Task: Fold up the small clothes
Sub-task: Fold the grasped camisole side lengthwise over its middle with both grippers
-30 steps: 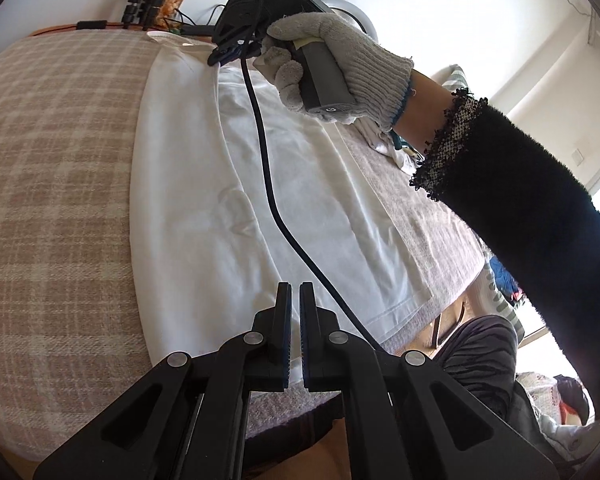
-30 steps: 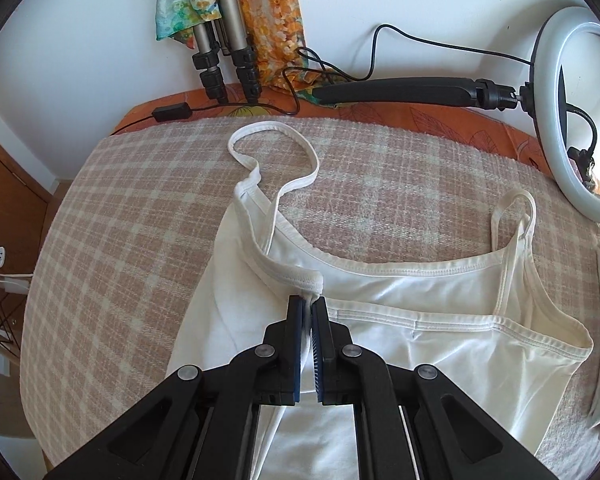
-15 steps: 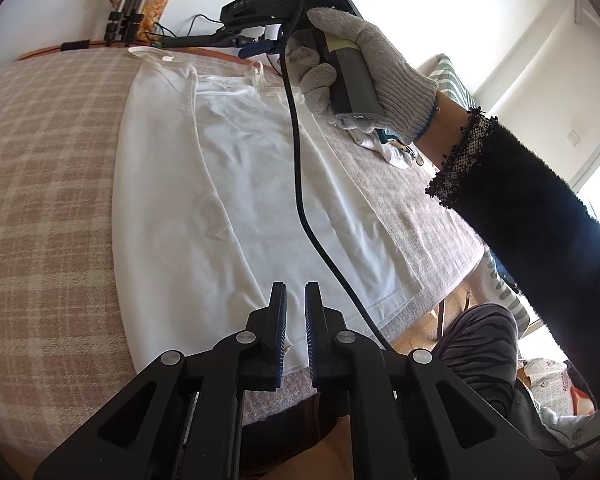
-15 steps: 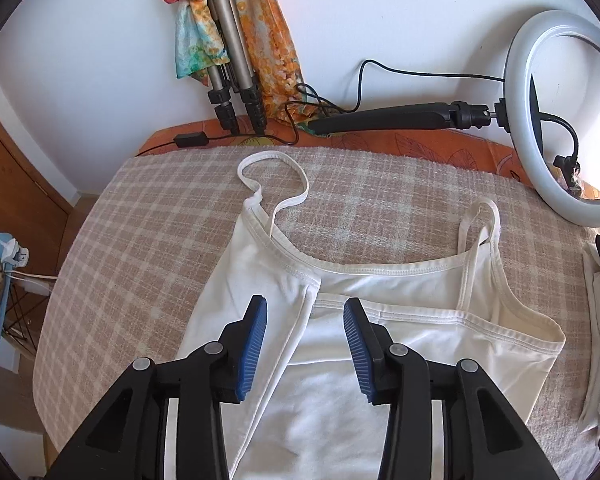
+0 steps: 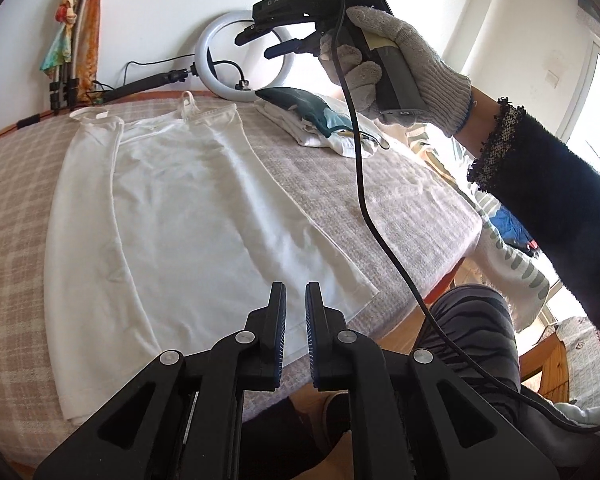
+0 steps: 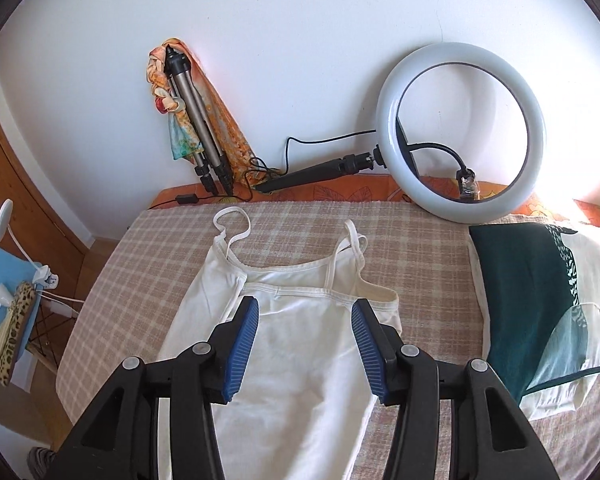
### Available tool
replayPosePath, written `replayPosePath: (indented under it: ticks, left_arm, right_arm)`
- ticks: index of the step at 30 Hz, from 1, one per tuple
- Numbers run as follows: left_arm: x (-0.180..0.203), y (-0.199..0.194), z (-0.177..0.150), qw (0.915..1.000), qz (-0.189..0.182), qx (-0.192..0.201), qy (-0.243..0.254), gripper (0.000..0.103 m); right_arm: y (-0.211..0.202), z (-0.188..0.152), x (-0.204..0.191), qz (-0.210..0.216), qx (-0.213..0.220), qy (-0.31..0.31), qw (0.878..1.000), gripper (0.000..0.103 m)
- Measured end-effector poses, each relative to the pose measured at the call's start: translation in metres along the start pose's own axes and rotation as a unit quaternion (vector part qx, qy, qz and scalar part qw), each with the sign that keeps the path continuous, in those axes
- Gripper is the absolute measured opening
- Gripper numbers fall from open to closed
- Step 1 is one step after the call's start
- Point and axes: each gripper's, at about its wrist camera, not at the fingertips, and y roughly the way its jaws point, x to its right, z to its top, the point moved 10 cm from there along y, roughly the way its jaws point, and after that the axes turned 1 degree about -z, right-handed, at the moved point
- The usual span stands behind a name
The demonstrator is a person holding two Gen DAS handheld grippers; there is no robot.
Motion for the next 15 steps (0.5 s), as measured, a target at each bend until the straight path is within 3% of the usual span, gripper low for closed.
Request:
replayPosePath:
  ticks: [3,6,15]
  left_arm:
    - [0.021,0.015,0.001,0.9999,-0.009,-0.007,0.008,0.036]
    - [0.043,0.028,-0.002,0.9994,-0.024,-0.017,0.017,0.036]
    - [0.067,0.078,-0.017,0.9957,-0.005,-0.054,0.075,0.036]
  right_arm:
    - [-0.015,-0.003,0.022,0.005,0.004,0.018,1.0,0.051]
    - [-0.021,-0.008,0.04,0.008,0.007,0.028,1.0,0.051]
    - [0.013,-0.028,0.076,0.023,-0.02,0.045,0.999,0.051]
